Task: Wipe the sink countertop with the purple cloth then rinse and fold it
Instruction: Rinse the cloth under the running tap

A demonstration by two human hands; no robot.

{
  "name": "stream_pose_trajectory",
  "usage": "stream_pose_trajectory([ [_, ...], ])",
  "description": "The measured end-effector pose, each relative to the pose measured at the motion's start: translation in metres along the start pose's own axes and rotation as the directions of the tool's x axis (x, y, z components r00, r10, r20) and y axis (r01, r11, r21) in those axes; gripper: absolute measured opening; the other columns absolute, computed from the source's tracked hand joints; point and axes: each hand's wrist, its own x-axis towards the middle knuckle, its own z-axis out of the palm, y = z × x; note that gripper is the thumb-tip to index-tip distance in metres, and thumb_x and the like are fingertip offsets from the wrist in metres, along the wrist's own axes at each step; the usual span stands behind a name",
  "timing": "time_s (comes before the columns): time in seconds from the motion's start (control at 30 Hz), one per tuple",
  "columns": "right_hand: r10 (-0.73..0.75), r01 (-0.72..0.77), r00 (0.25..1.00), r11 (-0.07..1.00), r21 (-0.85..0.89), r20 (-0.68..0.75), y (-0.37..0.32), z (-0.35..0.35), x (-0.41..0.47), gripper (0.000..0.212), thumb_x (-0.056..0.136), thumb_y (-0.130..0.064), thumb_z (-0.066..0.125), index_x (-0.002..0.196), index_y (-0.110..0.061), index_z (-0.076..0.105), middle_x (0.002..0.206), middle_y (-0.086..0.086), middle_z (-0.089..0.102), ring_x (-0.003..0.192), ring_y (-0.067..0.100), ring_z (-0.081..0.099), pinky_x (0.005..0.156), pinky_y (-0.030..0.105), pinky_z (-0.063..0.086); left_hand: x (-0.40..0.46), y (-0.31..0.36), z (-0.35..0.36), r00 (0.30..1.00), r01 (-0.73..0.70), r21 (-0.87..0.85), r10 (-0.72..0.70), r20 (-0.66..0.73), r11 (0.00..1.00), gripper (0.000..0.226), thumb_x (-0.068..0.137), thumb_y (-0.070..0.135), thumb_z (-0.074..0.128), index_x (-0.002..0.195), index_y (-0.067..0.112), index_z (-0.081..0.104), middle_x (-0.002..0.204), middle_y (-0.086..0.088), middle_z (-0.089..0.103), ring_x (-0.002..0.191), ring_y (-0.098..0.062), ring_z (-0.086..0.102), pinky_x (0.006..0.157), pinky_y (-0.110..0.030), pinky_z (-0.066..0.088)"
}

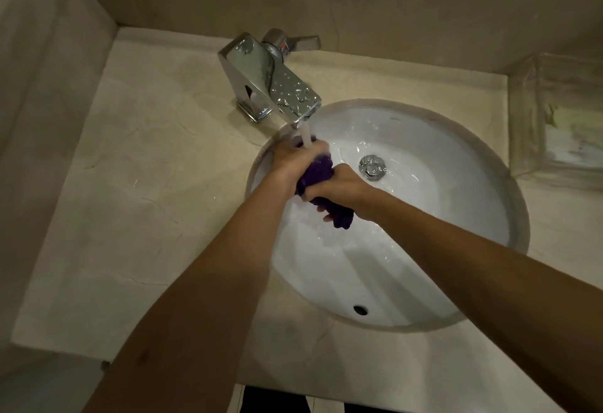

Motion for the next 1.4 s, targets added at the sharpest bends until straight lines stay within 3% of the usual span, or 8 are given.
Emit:
stream_pose_trajectory([
  [0.23, -0.075, 0.080, 0.996, 0.984, 0.159, -0.038, 0.007, -0.023, -0.021, 0.041, 0.080, -0.021, 0.085, 0.112, -0.014, 0.060, 0.098, 0.009, 0.071, 0.075, 0.019, 0.071, 0.061, 0.029, 0.058, -0.013, -0.006, -0.010, 0.948, 0.245, -0.138, -0.207, 0.241, 0.960, 0.004, 0.091, 0.022, 0.070, 0.094, 0.023, 0.069, 0.089, 0.000, 0.072, 0.079, -0.016, 0.070, 0.066, -0.036, 0.062],
  [0.4, 0.101, -0.125, 0.992, 0.905, 0.407, 0.079, 0.010, -0.041, -0.020, 0.051, 0.088, -0.061, 0.067, 0.116, -0.019, 0.068, 0.117, 0.012, 0.070, 0.108, 0.030, 0.068, 0.095, 0.044, 0.056, -0.015, -0.016, -0.019, 0.921, 0.238, -0.305, -0.115, 0.372, 0.922, 0.023, 0.090, 0.000, 0.060, 0.106, 0.016, 0.064, 0.103, -0.009, 0.068, 0.105, -0.027, 0.065, 0.095, -0.045, 0.054],
  [0.5, 0.111, -0.115, 0.993, 0.862, 0.494, 0.038, 0.003, -0.037, -0.016, 0.050, 0.088, -0.055, 0.072, 0.115, -0.012, 0.071, 0.113, 0.009, 0.076, 0.103, 0.026, 0.074, 0.094, 0.046, 0.058, -0.015, -0.013, -0.013, 0.884, 0.271, -0.533, 0.012, 0.467, 0.801, 0.040, 0.086, -0.011, 0.059, 0.111, 0.021, 0.064, 0.118, -0.012, 0.069, 0.117, -0.030, 0.064, 0.103, -0.046, 0.051],
  [0.63, 0.069, -0.002, 0.994, 0.779, 0.627, -0.082, -0.003, -0.034, -0.014, 0.035, 0.086, -0.032, 0.081, 0.110, -0.007, 0.072, 0.096, 0.005, 0.079, 0.090, 0.021, 0.075, 0.067, 0.029, 0.061, -0.014, -0.011, -0.008, 0.931, 0.240, -0.283, -0.138, 0.337, 0.928, 0.053, 0.080, 0.038, 0.082, 0.128, 0.026, 0.062, 0.121, -0.003, 0.072, 0.109, -0.030, 0.069, 0.086, -0.051, 0.059],
  [0.87, -0.115, 0.196, 0.968, 0.902, 0.384, -0.224, -0.014, -0.040, -0.018, 0.034, 0.091, -0.041, 0.074, 0.102, -0.009, 0.072, 0.099, 0.005, 0.076, 0.097, 0.019, 0.070, 0.085, 0.039, 0.051, -0.014, -0.028, -0.007, 0.885, 0.462, -0.349, -0.399, 0.240, 0.815, 0.054, 0.084, 0.066, 0.065, 0.106, 0.017, 0.060, 0.099, -0.011, 0.067, 0.085, -0.026, 0.065, 0.069, -0.037, 0.054],
  [1.13, -0.071, 0.083, 0.996, 0.466, 0.881, -0.056, -0.004, -0.055, -0.029, 0.045, 0.104, -0.036, 0.052, 0.131, -0.002, 0.063, 0.130, 0.021, 0.068, 0.115, 0.040, 0.068, 0.093, 0.057, 0.057, -0.007, -0.050, 0.007, 0.828, 0.556, -0.287, -0.488, 0.277, 0.780, 0.083, 0.076, 0.089, 0.040, 0.113, 0.020, 0.068, 0.111, -0.011, 0.070, 0.102, -0.032, 0.067, 0.101, -0.054, 0.043],
  [1.27, -0.055, 0.010, 0.998, 0.339, 0.941, 0.009, -0.001, -0.054, -0.027, 0.049, 0.105, -0.042, 0.047, 0.137, -0.007, 0.060, 0.133, 0.021, 0.066, 0.114, 0.043, 0.068, 0.098, 0.058, 0.054, -0.009, -0.056, 0.010, 0.815, 0.576, -0.602, -0.336, 0.471, 0.553, 0.071, 0.079, 0.065, 0.064, 0.136, 0.023, 0.060, 0.125, -0.019, 0.068, 0.112, -0.042, 0.065, 0.093, -0.057, 0.052],
  [1.4, -0.007, 0.011, 1.000, 0.493, 0.870, -0.009, 0.009, -0.062, -0.023, 0.048, 0.106, -0.044, 0.044, 0.128, -0.007, 0.066, 0.128, 0.017, 0.070, 0.114, 0.038, 0.069, 0.098, 0.052, 0.055, -0.008, -0.054, 0.017, 0.874, 0.484, -0.727, -0.221, 0.434, 0.487, 0.077, 0.056, 0.032, 0.091, 0.129, 0.033, 0.067, 0.133, -0.012, 0.065, 0.117, -0.039, 0.063, 0.092, -0.055, 0.054],
])
